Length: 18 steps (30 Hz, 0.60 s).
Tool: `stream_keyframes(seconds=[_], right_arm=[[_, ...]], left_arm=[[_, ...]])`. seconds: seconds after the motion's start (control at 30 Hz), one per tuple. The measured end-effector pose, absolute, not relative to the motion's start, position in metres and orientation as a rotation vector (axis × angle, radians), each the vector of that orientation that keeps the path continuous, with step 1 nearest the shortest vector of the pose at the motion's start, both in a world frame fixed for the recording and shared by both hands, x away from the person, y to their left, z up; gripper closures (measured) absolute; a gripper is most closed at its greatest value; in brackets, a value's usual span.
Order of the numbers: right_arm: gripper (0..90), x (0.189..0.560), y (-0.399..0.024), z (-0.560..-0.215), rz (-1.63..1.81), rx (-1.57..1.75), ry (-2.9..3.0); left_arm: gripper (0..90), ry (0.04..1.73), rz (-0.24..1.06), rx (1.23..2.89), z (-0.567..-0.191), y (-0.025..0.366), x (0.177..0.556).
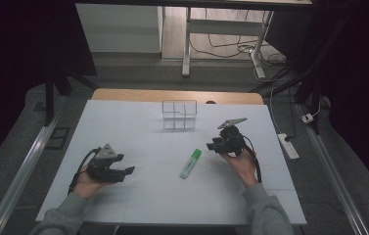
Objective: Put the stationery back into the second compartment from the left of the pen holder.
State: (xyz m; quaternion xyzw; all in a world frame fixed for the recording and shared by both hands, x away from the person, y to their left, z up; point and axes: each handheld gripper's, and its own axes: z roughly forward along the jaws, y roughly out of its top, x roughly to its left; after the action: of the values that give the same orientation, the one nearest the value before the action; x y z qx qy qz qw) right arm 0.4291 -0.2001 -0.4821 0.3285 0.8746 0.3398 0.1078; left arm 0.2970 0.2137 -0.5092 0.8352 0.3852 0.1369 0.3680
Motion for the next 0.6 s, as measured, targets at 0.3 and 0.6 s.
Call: stream_keyframes(seconds=[0.3,0.6], right_arm=[[89.1,0.433,-0.181,-0.494,0.941,0.9,2.653],[89.1,0.447,-0.169,-0.508,0.919,0.912,2.659]], left_arm=[[32.3,0.986,0.354,2.155,-0.51,0.212,0.298],[32.3,0.987,0.36,2.153,-0.51,0.213,0.298]])
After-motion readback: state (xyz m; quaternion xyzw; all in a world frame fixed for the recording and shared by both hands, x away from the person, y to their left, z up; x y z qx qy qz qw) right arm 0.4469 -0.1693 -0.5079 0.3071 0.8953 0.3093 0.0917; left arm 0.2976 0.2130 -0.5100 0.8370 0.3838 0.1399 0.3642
